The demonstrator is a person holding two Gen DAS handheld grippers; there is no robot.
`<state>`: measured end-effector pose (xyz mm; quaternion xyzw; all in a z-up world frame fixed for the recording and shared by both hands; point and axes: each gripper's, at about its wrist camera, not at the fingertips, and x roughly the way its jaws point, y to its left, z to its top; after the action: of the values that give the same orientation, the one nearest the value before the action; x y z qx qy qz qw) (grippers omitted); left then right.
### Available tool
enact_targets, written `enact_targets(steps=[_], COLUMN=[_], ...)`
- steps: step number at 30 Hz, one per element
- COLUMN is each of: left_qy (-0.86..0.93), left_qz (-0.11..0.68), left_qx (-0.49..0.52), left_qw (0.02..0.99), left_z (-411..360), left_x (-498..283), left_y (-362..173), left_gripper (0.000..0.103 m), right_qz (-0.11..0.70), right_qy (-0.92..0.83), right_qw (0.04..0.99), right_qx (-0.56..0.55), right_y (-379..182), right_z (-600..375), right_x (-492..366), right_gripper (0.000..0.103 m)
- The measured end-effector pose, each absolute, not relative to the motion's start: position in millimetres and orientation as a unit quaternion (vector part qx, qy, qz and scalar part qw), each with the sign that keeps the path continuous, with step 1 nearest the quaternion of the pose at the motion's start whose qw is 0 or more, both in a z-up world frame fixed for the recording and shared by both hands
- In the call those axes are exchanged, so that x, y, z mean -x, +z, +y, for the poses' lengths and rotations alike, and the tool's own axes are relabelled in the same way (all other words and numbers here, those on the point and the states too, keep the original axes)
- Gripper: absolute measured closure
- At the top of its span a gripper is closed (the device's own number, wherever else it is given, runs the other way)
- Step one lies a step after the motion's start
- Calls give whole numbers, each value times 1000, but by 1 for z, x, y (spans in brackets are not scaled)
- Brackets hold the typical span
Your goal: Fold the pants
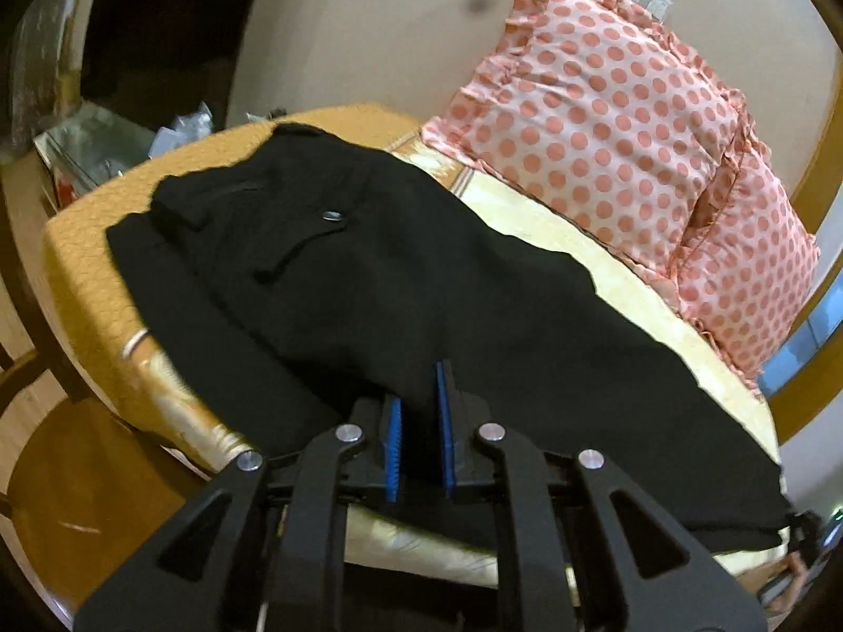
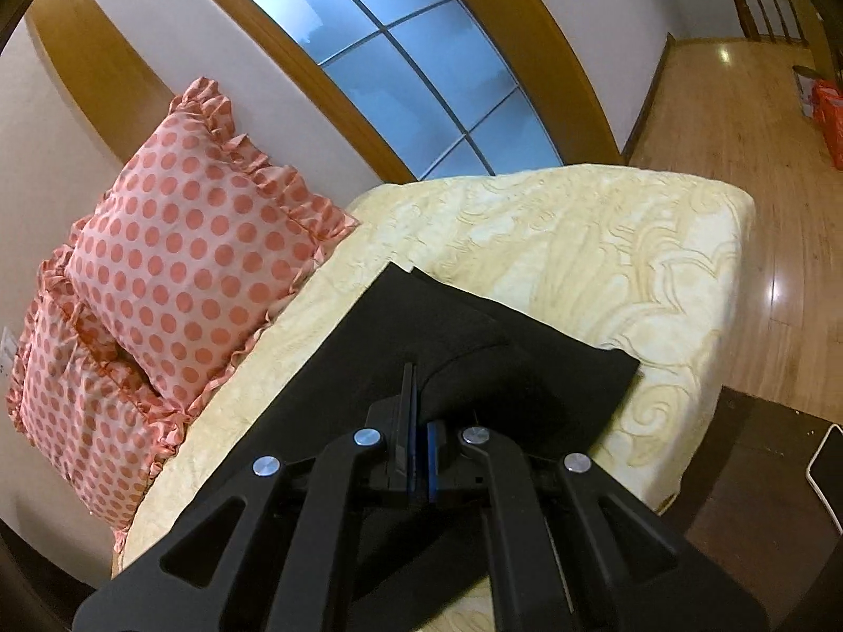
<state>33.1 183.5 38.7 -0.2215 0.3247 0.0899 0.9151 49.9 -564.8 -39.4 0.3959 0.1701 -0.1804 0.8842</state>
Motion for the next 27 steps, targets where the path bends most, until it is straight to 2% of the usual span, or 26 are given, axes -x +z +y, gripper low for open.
enact_targets(steps=[7,8,10,12,16,17,18,19,21,24,26,27], left_qy=[95,93,88,83,64,66,78,88,102,145,136,133], left_qz=[305,303,297,295,286,278,264,244,204,230,250,269], left_qx=[203,205,217,235,305,319,327,331,325,300,324,347], left_qw=[926,926,926,922,906,904,904,907,918,914,902,888], left_z=[180,182,189,198,224,231,239,245,258,278,292,298], left_x=[-18,-16,-13,-15,-14,-11,-6,1,13,-3,-16,-24], left_y=[29,29,31,33,36,37,41,47,59,66,59,52], left_gripper=[91,89,77,70,68,65,51,43,34,33,36,43], right_qz=[184,182,183,182,180,182,183,184,186,189,189,189], right_qy=[-181,-182,-183,-184,-182,-183,-183,-183,-184,-187,-188,-189], right_qw=[869,869,870,871,872,872,872,871,871,871,871,871], right_qx=[-422,-423,-420,-418,-416,-416,-416,-416,-416,-412,-413,-413], right_y=[-54,-54,-53,-51,-48,-48,-48,-49,-50,-52,-52,-52], right_z=[-571,-571,-571,-570,-571,-570,-571,-571,-570,-570,-569,-568], right_x=[-42,-40,-39,-41,-43,-43,-42,-42,-42,-45,-46,-46], right_gripper=[101,101,101,101,101,101,101,101,101,101,101,101])
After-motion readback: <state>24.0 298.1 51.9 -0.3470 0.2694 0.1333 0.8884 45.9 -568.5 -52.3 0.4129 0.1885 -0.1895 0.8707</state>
